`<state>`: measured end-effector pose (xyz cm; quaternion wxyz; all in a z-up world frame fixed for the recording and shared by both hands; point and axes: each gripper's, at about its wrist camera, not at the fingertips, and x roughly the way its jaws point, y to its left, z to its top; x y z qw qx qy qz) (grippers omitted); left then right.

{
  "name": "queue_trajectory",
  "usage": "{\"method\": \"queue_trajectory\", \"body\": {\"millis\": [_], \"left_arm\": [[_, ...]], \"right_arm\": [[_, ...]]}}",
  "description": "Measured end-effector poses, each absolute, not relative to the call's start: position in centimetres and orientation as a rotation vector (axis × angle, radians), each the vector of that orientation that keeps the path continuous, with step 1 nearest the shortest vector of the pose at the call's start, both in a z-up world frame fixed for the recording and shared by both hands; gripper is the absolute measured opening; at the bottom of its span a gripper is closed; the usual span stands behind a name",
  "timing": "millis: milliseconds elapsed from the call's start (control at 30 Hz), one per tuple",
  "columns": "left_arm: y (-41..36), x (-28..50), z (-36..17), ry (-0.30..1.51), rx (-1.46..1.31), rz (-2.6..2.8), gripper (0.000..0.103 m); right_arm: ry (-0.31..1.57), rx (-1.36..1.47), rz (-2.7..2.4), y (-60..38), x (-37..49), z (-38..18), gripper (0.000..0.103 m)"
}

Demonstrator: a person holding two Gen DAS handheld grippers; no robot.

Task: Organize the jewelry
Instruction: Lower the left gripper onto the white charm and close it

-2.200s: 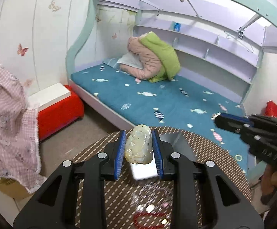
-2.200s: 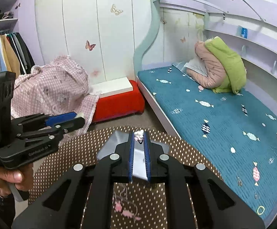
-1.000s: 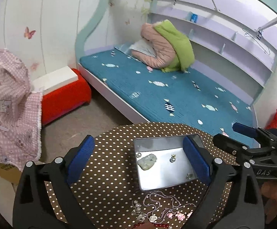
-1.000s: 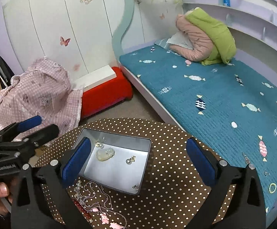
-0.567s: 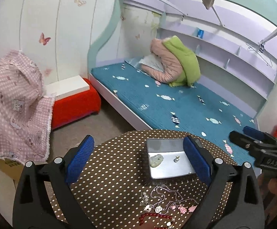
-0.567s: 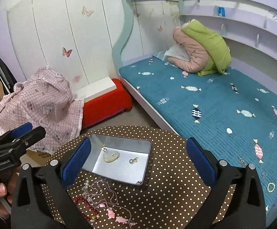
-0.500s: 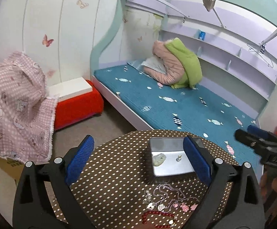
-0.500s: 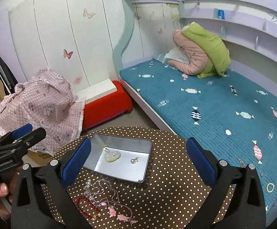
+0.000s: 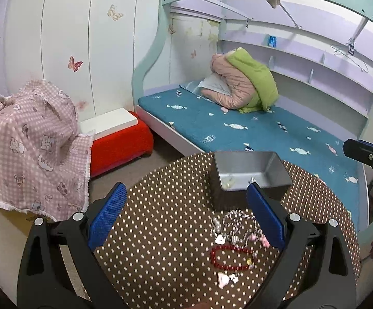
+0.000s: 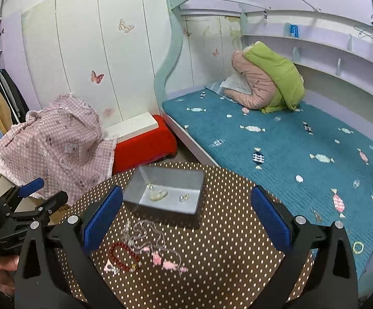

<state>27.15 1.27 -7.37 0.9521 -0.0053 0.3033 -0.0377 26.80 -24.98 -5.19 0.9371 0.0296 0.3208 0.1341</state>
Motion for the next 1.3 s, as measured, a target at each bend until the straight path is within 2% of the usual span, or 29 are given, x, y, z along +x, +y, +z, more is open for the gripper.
{"method": "queue_trajectory", "body": {"millis": [600,1300], "left_arm": [[1.6,23.0,-11.3,0.676,-0.011,-0.068,0.095],[-2.4,24.7,-20.8,0.929,0.050,-0.176,0.093]], "right_arm": [[0.707,0.082,0.256,-25.4,22.0,-8.5,0.096],[0.819,0.102,0.249,-26.1,22.2,-12.1,0.096]]}}
